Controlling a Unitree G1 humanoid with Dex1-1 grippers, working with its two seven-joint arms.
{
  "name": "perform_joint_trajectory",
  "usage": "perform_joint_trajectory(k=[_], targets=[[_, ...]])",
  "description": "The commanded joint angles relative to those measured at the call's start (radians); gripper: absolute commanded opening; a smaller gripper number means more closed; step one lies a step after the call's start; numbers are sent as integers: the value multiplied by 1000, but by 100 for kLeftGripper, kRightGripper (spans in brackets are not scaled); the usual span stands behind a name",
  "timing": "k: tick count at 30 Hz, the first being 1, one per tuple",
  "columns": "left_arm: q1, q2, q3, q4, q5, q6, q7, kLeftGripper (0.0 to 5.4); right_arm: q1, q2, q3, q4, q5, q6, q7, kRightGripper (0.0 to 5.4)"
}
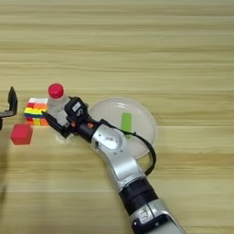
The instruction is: Move the objects on the table
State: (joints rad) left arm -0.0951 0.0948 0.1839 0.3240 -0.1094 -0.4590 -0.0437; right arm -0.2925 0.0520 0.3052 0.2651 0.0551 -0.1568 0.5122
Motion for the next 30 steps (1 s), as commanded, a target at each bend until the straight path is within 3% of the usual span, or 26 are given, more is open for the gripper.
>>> perform_joint_trajectory(k=[1, 8, 12, 18, 30], targets=[[4, 1, -4, -7, 15, 3, 6, 540, -3, 0, -38, -139, 39, 26, -22, 326], [1, 0, -3, -2, 16, 2, 6, 540, -8, -45, -141, -281, 67, 71, -81, 325], [2, 1, -2, -4, 17, 2, 5, 540, -8, -81, -208, -315, 43, 73, -146, 325], [2, 1, 1, -5, 17, 2, 3, 540, 15, -162, -337, -323, 22, 58, -242, 325], [-3, 6, 8, 6, 14, 1, -6, 540, 39, -263, -482, -203, -15, 22, -367, 323]])
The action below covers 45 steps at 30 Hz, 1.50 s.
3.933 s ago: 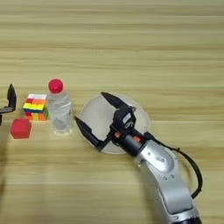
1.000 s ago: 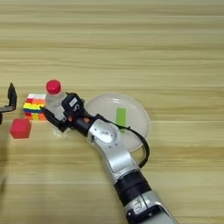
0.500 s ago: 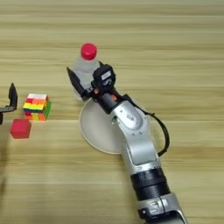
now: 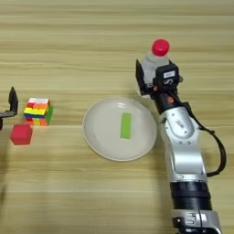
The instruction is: Move the objects on the table
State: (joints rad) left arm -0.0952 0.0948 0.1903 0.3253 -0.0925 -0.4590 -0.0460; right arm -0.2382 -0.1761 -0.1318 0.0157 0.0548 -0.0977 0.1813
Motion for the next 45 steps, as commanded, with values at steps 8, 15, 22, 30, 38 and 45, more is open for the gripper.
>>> perform_joint_trajectory(k=[8, 15, 22, 30, 38, 45], targets=[[-1, 5, 2, 4, -3, 1, -5, 540, -33, -72, -76, 205, -45, -100, -93, 323], [2, 6, 4, -1, -3, 1, -4, 540, -65, -88, -64, 395, -79, -158, -127, 323], [1, 8, 6, -2, -4, 1, -4, 540, -86, -84, -59, 502, -64, -208, -122, 323], [-1, 8, 8, -2, -5, 1, -4, 540, -87, -84, -55, 525, -46, -224, -106, 323], [-4, 9, 7, 0, -4, 2, -5, 540, -92, -84, -60, 533, -35, -225, -107, 430], [-4, 8, 5, 1, -3, 1, -5, 540, -98, -90, -63, 539, -26, -227, -110, 507]])
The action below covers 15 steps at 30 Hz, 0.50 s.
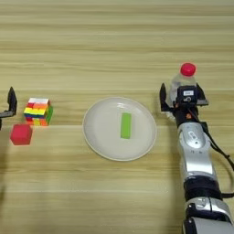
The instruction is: Move the objects on the table
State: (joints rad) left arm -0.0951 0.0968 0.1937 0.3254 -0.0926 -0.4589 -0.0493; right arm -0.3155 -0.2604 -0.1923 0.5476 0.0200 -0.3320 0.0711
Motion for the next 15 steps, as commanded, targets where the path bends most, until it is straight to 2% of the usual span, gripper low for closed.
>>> perform_joint_trajectory(k=[1, 3, 15], targets=[[-4, 6, 1, 0, -3, 1, -1, 540, -21, -6, -4, 4, 10, 7, 0, 522], [-3, 5, 1, 0, -3, 2, -1, 540, -21, -7, -5, -1, 13, 8, -1, 538], [-4, 3, -1, 2, -2, 1, 0, 540, -13, -9, -7, -80, 28, 25, 4, 538]])
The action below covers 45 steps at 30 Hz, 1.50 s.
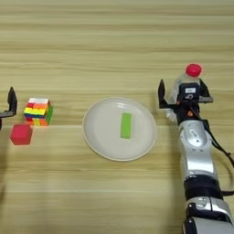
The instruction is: Move the objects on the table
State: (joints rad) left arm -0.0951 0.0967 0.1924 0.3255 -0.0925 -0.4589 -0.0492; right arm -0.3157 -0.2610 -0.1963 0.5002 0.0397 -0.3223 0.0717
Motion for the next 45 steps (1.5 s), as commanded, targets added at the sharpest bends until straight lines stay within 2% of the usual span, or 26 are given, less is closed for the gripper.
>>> perform_joint_trajectory(k=[1, 14, 18, 22, 25, 28, 34, 38, 42, 45], targets=[[-4, 3, 0, 2, -2, 1, 0, 540, -12, -9, -3, -40, 9, 18, 3, 538], [-9, 10, -14, 32, 22, -2, -2, 540, -36, -32, -21, -207, 9, 47, -11, 538], [-7, 10, -17, 31, 22, -3, -2, 540, -21, -25, -18, -294, 10, 72, -12, 538], [-3, 8, -29, 29, 27, -3, -8, 540, 34, -10, -16, -460, 19, 113, -12, 538], [1, 6, -49, 21, 34, 0, -23, 540, 97, 13, 13, -601, 37, 151, 3, 538], [5, 3, -69, 13, 39, 2, -31, 540, 133, 33, 54, -675, 39, 184, 20, 538], [10, -11, -103, -4, 52, 4, -33, 540, 191, 44, 65, -735, 45, 213, 35, 538], [12, -10, -105, -3, 50, 5, -33, 540, 259, 36, 26, -768, 64, 228, 32, 538], [12, -8, -102, -6, 48, 9, -31, 540, 354, 32, -8, -811, 106, 249, 54, 538], [5, -6, -97, 3, 45, 10, -30, 540, 394, 23, -40, -796, 120, 258, 59, 538]])
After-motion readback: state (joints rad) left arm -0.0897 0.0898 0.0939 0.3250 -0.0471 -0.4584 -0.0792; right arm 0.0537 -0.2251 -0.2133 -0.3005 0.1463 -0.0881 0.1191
